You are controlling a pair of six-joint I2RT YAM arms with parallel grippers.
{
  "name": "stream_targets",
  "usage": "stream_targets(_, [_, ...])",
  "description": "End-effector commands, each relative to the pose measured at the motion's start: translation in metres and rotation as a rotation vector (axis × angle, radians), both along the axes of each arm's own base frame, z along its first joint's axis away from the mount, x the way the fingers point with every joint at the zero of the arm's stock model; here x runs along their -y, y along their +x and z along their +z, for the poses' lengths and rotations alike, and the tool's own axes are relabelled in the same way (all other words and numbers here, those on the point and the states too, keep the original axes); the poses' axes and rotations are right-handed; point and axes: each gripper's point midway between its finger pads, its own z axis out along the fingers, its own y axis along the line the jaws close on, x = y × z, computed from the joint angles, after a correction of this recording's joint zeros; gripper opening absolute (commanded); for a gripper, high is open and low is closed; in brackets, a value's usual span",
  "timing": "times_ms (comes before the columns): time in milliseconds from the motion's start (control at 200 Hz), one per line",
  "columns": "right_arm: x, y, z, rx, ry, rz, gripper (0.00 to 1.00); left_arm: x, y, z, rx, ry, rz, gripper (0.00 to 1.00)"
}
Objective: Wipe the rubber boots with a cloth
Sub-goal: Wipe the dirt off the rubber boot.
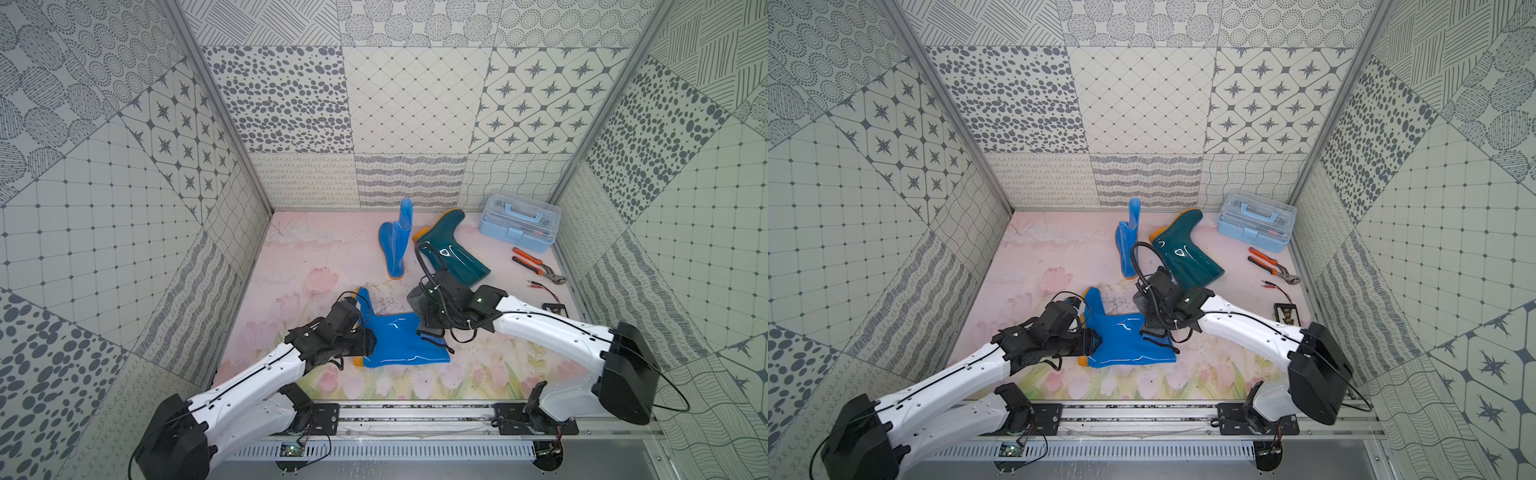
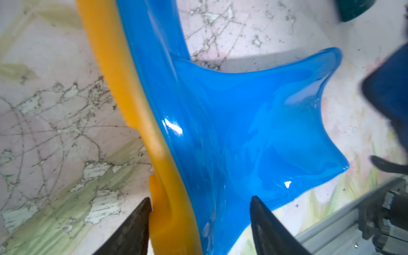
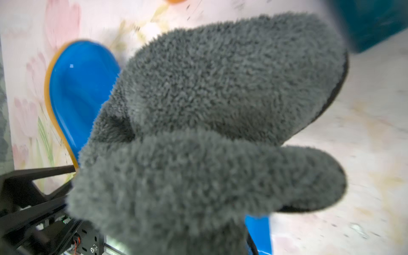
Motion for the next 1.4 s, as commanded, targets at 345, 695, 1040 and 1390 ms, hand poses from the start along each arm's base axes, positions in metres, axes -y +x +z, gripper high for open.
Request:
stream_targets(345, [-0.136, -0.080, -0.065, -0.235, 0.103, 0.299, 0.00, -0.011, -0.036, -0.043, -0.188, -0.080, 0.114, 0.63])
stream_targets(695, [0.029, -0.090, -0.113, -0.368, -0.247, 0.060, 0.00, -0.026, -0.036, -0.052, -0.255, 0.102, 0.095, 0.11])
stream_targets(1040, [0.103, -0.042, -0.073, -0.312, -0.221, -0.104, 0.00, -0.027, -0.033, -0.034, -0.220, 0.139, 0.042, 0.00])
stream_targets(1390, [-0.110, 0.022, -0.005, -0.143, 0.215, 0.158, 0.00, -0.031, -0.042, -0.036, -0.226, 0.236, 0.018, 0.00])
